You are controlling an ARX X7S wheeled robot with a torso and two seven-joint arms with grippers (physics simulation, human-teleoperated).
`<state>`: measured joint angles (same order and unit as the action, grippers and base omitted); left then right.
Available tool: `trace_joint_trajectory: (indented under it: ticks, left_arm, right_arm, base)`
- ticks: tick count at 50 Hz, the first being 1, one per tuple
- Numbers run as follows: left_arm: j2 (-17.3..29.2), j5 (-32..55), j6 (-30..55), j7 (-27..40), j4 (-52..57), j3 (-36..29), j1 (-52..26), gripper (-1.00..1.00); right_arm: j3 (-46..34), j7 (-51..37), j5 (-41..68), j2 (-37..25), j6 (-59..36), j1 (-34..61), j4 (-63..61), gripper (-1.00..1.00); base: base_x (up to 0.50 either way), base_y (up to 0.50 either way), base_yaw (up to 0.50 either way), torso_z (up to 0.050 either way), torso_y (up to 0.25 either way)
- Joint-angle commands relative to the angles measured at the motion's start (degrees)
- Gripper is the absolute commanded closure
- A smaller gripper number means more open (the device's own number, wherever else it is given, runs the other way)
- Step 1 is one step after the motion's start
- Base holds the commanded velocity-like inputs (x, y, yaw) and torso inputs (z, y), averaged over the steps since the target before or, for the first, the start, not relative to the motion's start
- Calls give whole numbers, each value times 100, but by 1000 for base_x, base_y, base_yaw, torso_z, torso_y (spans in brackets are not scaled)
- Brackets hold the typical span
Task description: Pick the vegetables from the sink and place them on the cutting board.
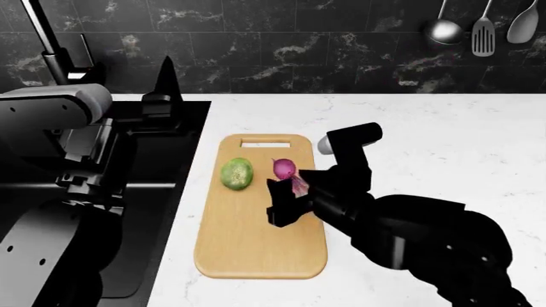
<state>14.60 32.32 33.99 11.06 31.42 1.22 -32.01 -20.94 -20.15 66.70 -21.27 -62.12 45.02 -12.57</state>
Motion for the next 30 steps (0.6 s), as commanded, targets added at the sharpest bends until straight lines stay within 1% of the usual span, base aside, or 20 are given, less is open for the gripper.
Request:
trace_joint_trajectory:
  ticks: [1,15,24,26,30]
  left_arm:
    - [23,31,-10,29,3,-20,0,-100]
    - [44,40,-51,40,-36,-70,-1,-100]
    - [62,61,-57,67,-7,-91,7,-100]
    - [63,56,-63,70,-6,-105,8,-100]
    - [59,21,-82,82,-22,-157,17,-100]
  right_arm:
    - [-28,-15,21,-94,27,-19,-169,-100]
    - [173,-200,274,-210,12,30,-509,-100]
    - [922,-742,740,-552,189,167,-1559,-100]
    - [1036,-797,685,-634,292,136,-1811,-100]
    - [1085,-574,-150,-815,848,-139,-2517,-100]
  base:
    - [0,0,0,0,0]
    - [0,0,0,0,0]
    - [0,0,0,0,0]
    - [0,0,0,0,0]
    - [0,0,0,0,0]
